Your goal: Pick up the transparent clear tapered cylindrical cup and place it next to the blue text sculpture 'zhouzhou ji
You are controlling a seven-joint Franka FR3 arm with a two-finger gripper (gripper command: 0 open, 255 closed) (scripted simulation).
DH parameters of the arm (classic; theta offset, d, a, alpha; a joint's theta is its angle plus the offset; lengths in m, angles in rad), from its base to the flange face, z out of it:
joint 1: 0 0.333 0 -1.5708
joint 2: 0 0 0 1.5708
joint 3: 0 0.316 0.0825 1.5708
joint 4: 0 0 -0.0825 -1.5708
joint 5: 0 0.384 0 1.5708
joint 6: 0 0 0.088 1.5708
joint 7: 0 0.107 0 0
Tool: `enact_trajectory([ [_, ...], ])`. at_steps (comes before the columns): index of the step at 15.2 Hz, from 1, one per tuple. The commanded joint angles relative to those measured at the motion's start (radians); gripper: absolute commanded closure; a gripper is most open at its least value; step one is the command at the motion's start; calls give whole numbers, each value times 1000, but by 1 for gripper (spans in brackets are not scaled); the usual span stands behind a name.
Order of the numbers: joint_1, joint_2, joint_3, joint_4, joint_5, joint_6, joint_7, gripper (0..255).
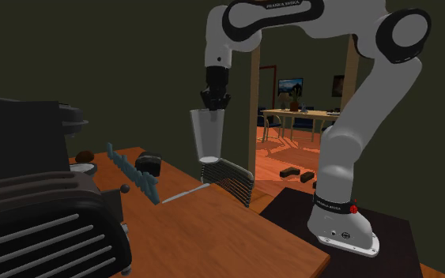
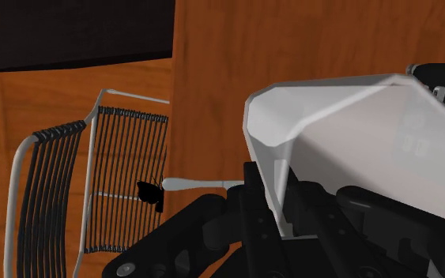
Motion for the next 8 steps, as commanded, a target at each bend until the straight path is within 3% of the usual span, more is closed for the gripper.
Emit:
enact_trajectory([
  [1,-1,1,-4,28,-3,-28,2,255],
  [8,-5,18,-11,136,-11,-118,15,255],
])
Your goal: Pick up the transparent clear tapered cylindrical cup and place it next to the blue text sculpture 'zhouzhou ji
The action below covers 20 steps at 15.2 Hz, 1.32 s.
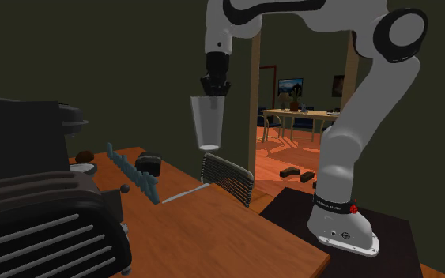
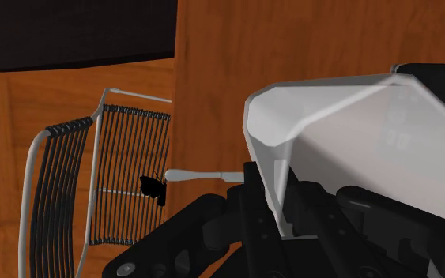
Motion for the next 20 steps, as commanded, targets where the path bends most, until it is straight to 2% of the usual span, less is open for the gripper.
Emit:
enact_trajectory([
  [1,-1,5,-1,27,-2,-21,4,255],
  [11,-69,309,-75,307,-80,-21,-116,255],
  [16,-95,484,-103,508,-108,-55,-165,255],
  [20,-114,644,-121,715,-127,-107,-198,255],
])
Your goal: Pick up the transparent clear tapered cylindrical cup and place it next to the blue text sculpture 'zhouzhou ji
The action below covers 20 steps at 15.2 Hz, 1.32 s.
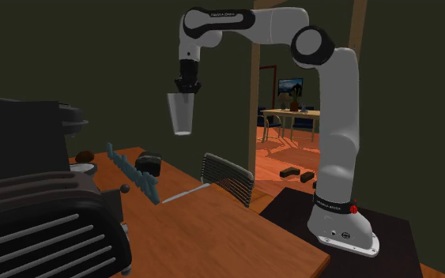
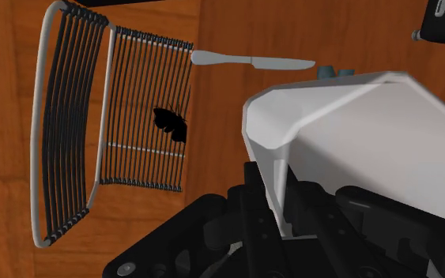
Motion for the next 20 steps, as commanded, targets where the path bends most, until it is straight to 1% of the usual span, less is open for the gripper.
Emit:
enact_trajectory([
  [1,-11,95,-10,134,-10,-41,-20,255],
  [2,-15,143,-14,202,-14,-62,-27,255],
  [3,-19,211,-18,302,-20,-95,-36,255],
  [11,-23,160,-20,117,-15,39,-51,255],
  [20,-25,135,-21,-41,-11,170,-64,255],
])
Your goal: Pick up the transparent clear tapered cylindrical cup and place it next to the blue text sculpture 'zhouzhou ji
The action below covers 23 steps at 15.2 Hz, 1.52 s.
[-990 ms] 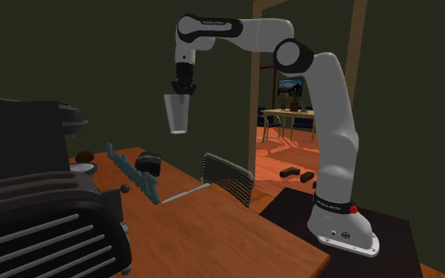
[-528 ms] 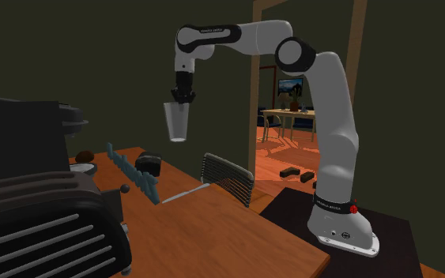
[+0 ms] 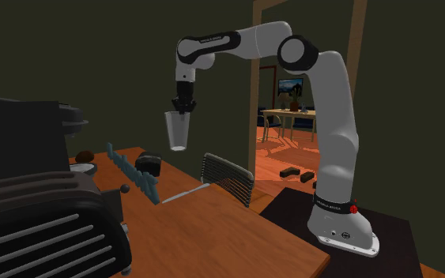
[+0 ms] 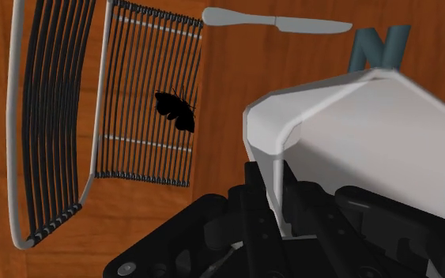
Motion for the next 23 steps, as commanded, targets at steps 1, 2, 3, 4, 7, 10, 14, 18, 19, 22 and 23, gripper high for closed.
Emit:
enact_trajectory([
  [1,0,1,0,-26,0,28,-2,255],
  [2,0,0,0,-41,1,41,-3,255],
  [3,0,-1,0,-55,1,55,-5,255],
  [4,0,-1,0,-69,1,69,-6,255],
  [7,0,-1,0,-109,2,109,-10,255],
  [10,0,1,0,-146,3,148,-13,255],
  [14,1,8,0,-191,3,199,-18,255],
  [18,1,17,0,-231,4,249,-23,255],
  [19,1,20,0,-241,4,261,-24,255],
  [22,1,31,0,-267,4,298,-27,255],
  [23,2,34,0,-276,5,310,-28,255],
])
